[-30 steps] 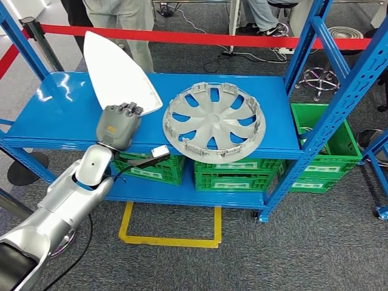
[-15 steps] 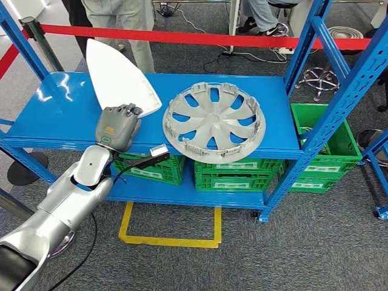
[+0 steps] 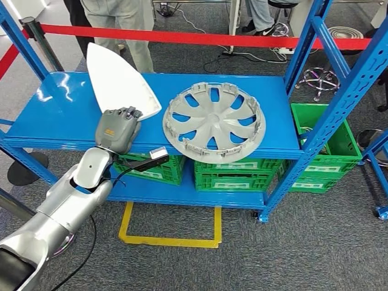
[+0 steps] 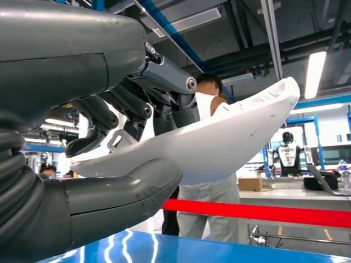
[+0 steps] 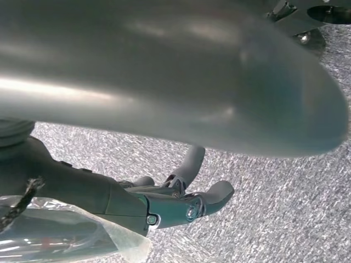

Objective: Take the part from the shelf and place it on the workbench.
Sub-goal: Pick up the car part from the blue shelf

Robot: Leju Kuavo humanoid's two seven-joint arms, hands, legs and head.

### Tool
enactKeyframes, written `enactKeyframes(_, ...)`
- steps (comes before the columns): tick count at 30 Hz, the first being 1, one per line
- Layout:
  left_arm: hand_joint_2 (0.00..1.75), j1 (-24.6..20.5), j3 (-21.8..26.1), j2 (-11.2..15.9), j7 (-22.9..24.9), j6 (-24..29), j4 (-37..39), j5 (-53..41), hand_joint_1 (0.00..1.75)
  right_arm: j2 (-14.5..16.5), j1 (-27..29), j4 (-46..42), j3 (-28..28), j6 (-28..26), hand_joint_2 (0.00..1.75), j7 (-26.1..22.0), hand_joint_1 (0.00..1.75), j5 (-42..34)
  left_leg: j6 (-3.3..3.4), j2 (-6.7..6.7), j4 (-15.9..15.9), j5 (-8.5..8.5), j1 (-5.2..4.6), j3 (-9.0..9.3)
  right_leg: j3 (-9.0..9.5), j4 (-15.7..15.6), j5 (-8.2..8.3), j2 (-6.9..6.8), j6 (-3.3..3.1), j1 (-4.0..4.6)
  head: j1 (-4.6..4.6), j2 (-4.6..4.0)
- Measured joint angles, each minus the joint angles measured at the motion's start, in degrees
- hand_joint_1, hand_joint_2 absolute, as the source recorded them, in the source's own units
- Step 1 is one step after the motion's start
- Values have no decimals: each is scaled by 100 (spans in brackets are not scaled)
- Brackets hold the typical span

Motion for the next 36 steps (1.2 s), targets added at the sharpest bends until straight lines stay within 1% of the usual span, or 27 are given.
enactKeyframes(3,175,8,0,12,4,-23,0,-6,175,16,-9,17,0,15,0,-35,0,-15,15,0,16,-10,-9,-6,0,0,0,0,7,-9,1,0)
enactKeyframes(6,175,11,0,20,7,-86,-1,-10,175,41,-20,39,0,24,0,-37,0,-22,45,0,50,-27,-18,-21,0,-2,-1,1,33,-18,-1,0)
enactKeyframes(8,175,13,0,27,10,-128,-9,-13,175,54,-26,46,0,26,0,-32,0,-16,83,2,58,-14,-24,-27,7,-22,22,8,77,-25,-2,0)
enactKeyframes(10,175,15,-1,31,19,-162,-30,-17,175,60,-36,54,0,27,0,-31,0,-10,149,27,-29,56,8,-4,-13,-21,-9,-12,122,-13,3,0)
enactKeyframes(11,175,14,-2,33,24,-175,-40,-22,175,61,-42,59,1,29,0,-31,0,-7,182,46,-81,91,25,7,-69,73,-96,-46,133,-2,12,1)
enactKeyframes(12,175,19,-3,37,31,-187,-48,-27,175,61,-49,65,1,31,0,-31,0,-4,205,66,-122,118,41,14,-178,288,-241,-87,136,6,22,1)
enactKeyframes(14,175,55,-4,49,49,-222,-50,-31,175,61,-56,85,1,35,0,-31,0,2,219,94,-130,131,36,0,-524,1024,-583,-139,148,8,34,1)
enactKeyframes(15,175,85,-5,55,59,-244,-50,-31,175,62,-56,96,1,39,0,-31,0,4,218,102,-127,131,34,-7,-683,1359,-678,-143,161,5,33,0)
enactKeyframes(16,175,117,-5,59,68,-271,-50,-30,175,64,-54,110,2,49,0,-32,0,6,216,108,-122,130,35,-11,-767,1529,-664,-144,173,1,33,0)
enactKeyframes(17,175,143,-6,66,77,-296,-50,-30,175,66,-55,125,3,63,0,-33,0,9,212,110,-114,127,39,-13,-745,1470,-534,-146,184,-7,34,0)
enactKeyframes(18,175,161,-5,74,88,-317,-50,-28,175,67,-60,143,3,80,0,-37,0,12,199,109,-99,119,47,-13,-612,1179,-312,-146,194,-19,34,0)
enactKeyframes(19,175,171,-2,86,99,-333,-50,-24,175,71,-69,163,3,104,0,-43,0,16,176,106,-76,105,55,-18,-431,795,-120,-135,206,-33,34,0)
enactKeyframes(20,175,171,10,103,112,-342,-50,-19,175,83,-82,186,2,128,0,-54,0,19,139,101,-46,92,53,-44,-250,463,13,-102,210,-38,40,0)
enactKeyframes(21,175,169,22,119,125,-348,-50,-13,175,99,-95,210,1,149,0,-68,0,22,96,91,-8,90,48,-78,-134,231,74,-68,205,-42,42,0)
enactKeyframes(22,175,168,37,138,134,-351,-51,-8,175,118,-107,234,1,169,0,-81,0,26,53,81,24,96,41,-119,-90,139,60,-37,188,-39,40,0)
enactKeyframes(24,175,182,62,182,147,-361,-54,-3,175,157,-120,279,1,193,0,-97,0,35,-18,61,61,129,35,-189,-128,135,59,-30,127,-36,29,1)
enactKeyframes(25,175,194,70,205,149,-368,-59,-1,175,175,-126,296,2,206,0,-97,0,38,-46,89,82,104,38,-217,-153,137,71,-51,89,-39,21,1)
enactKeyframes(26,175,205,77,229,150,-378,-66,1,175,191,-130,314,2,217,0,-94,0,44,-75,153,171,10,41,-260,-179,138,93,-72,50,-42,4,1)
enactKeyframes(27,175,214,83,249,151,-388,-74,2,175,208,-133,332,2,229,0,-94,0,49,-101,231,370,-161,45,-335,-205,132,116,-97,9,-42,-14,0)
enactKeyframes(29,175,230,101,280,152,-404,-87,4,175,226,-134,386,2,257,0,-104,0,57,-138,364,1058,-610,53,-565,-258,132,155,-147,-59,-16,-49,0)
enactKeyframes(30,175,245,111,292,153,-412,-92,5,175,234,-132,419,2,273,0,-115,0,58,-142,380,1395,-773,56,-668,-287,134,174,-174,-86,1,-50,0)
enactKeyframes(31,175,266,121,306,153,-427,-96,6,175,243,-132,451,2,287,0,-127,0,57,-135,384,1591,-834,55,-704,-316,135,195,-198,-109,18,-50,0)
enactKeyframes(32,175,288,132,321,153,-445,-105,7,175,254,-134,481,1,302,0,-137,0,57,-118,385,1588,-786,53,-649,-346,137,218,-217,-124,36,-49,0)
enactKeyframes(33,175,306,145,337,154,-468,-122,10,175,267,-138,507,1,315,0,-145,0,57,-88,386,1376,-649,46,-492,-373,138,242,-233,-133,55,-49,0)
enactKeyframes(34,175,315,160,352,156,-490,-149,14,175,283,-141,524,-1,326,0,-149,0,56,-39,392,998,-475,30,-252,-396,138,267,-247,-135,71,-48,0)
enactKeyframes(35,175,318,179,367,159,-510,-185,22,175,303,-143,536,-2,336,0,-149,0,52,20,408,598,-355,9,-7,-417,139,292,-262,-129,89,-44,0)
enactKeyframes(36,175,316,202,380,163,-528,-222,30,175,320,-145,545,-6,345,0,-148,0,44,63,422,266,-277,-15,180,-438,137,324,-277,-116,96,-43,1)
